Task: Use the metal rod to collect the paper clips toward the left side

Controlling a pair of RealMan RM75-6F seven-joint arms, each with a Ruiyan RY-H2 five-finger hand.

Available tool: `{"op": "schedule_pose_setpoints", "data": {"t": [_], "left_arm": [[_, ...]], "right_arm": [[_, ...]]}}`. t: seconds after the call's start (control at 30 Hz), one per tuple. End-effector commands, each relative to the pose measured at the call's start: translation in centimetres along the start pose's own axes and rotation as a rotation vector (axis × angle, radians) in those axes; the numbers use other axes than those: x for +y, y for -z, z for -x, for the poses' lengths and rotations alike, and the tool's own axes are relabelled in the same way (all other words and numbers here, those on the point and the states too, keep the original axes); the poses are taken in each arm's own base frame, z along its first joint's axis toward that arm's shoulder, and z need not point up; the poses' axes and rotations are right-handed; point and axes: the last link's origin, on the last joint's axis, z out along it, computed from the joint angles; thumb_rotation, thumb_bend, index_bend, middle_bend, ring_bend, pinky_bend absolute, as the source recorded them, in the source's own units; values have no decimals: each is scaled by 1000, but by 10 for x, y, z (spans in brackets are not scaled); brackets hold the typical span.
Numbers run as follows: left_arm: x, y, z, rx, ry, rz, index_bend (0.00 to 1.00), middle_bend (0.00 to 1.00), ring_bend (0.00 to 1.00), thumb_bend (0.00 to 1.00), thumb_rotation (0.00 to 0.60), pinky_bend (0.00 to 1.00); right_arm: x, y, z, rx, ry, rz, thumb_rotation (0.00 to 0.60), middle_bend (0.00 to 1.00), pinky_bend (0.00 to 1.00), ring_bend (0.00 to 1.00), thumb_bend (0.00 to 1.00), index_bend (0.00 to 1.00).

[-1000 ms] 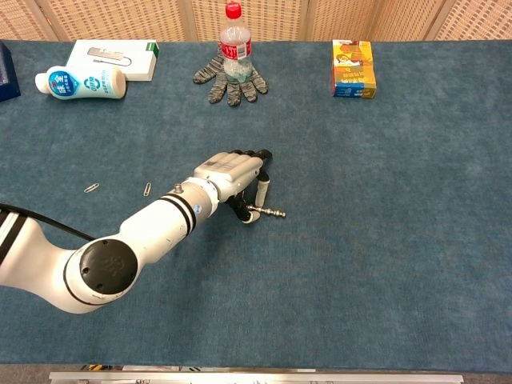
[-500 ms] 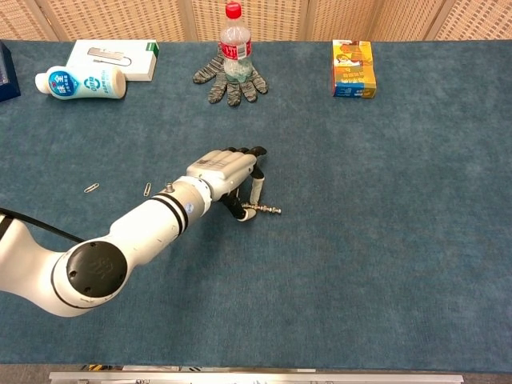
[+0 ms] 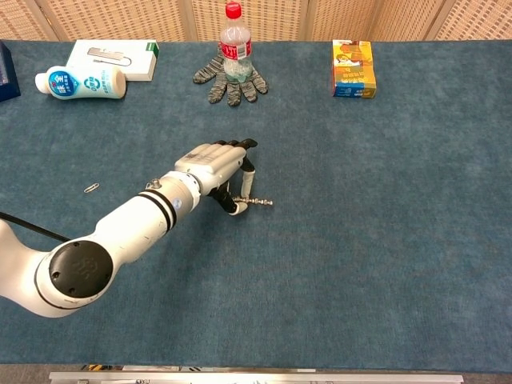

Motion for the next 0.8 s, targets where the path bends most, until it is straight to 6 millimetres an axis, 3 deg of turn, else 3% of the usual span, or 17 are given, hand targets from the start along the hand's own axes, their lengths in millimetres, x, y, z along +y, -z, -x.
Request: {"op": "schedule_pose_setpoints", "data": {"t": [0.03, 0.57, 0.8], "left_arm": [[-3, 1, -1, 4, 0, -8, 577, 0, 0, 308, 600, 0], [-46, 17, -18, 56, -41, -135, 577, 0, 0, 307, 600, 0], [-53, 24, -20, 63, -41, -153, 577, 0, 0, 307, 600, 0]], "right_arm": [[0, 0, 0, -1, 0, 0, 600, 59, 0, 0, 0, 306], [-6, -1, 6, -17, -4, -14, 600, 59, 0, 0, 0, 306], [-8, -2, 10, -25, -7, -21, 600, 59, 0, 0, 0, 306]]}}
